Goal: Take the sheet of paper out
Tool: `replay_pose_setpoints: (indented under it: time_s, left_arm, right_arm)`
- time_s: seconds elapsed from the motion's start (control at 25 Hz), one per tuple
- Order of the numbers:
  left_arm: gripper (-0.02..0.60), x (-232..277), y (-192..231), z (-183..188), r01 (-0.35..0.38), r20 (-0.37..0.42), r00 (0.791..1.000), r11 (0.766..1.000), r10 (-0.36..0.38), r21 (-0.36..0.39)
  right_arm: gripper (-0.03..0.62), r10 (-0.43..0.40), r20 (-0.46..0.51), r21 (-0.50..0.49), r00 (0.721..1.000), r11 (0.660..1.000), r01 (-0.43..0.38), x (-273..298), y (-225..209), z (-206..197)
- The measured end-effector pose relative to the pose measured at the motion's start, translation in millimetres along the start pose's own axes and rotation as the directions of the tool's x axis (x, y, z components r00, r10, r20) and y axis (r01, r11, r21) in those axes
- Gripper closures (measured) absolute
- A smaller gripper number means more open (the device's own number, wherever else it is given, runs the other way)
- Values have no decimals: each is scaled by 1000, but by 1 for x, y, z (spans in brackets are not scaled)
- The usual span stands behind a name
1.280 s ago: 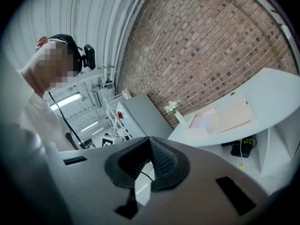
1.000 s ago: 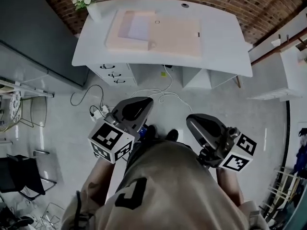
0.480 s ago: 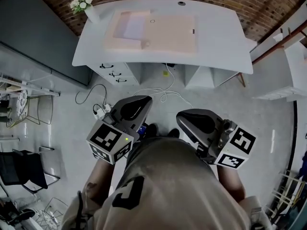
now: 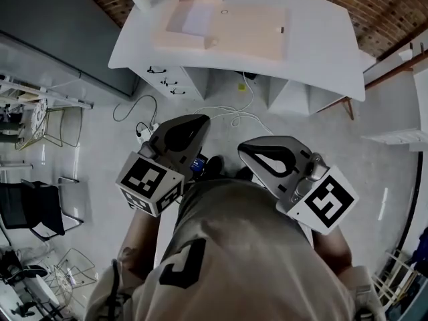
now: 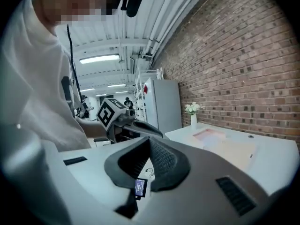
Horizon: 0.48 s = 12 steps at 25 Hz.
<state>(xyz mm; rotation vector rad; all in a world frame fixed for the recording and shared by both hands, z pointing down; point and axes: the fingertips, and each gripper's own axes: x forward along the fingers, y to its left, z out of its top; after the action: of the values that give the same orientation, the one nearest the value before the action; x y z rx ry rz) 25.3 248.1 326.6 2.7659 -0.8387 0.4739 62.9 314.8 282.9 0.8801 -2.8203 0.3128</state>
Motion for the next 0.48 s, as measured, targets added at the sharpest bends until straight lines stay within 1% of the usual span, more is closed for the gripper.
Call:
replay_pose_setpoints:
  time_s: [0.16, 0.32, 0.48]
  left_arm:
    - [568, -5, 4, -2, -35, -8, 999, 999, 35, 5]
    - [568, -10, 7, -4, -59, -12, 998, 998, 60, 26]
    - [568, -11, 14, -7, -66, -7, 998, 998, 66, 15]
  right_arm:
    - [571, -3, 10, -74, 1000, 997, 3, 4, -1, 2]
    - [571, 19, -25, -128, 1000, 991, -22, 5, 5, -1]
    - [570, 15, -42, -143, 999, 989, -21, 10, 4, -3]
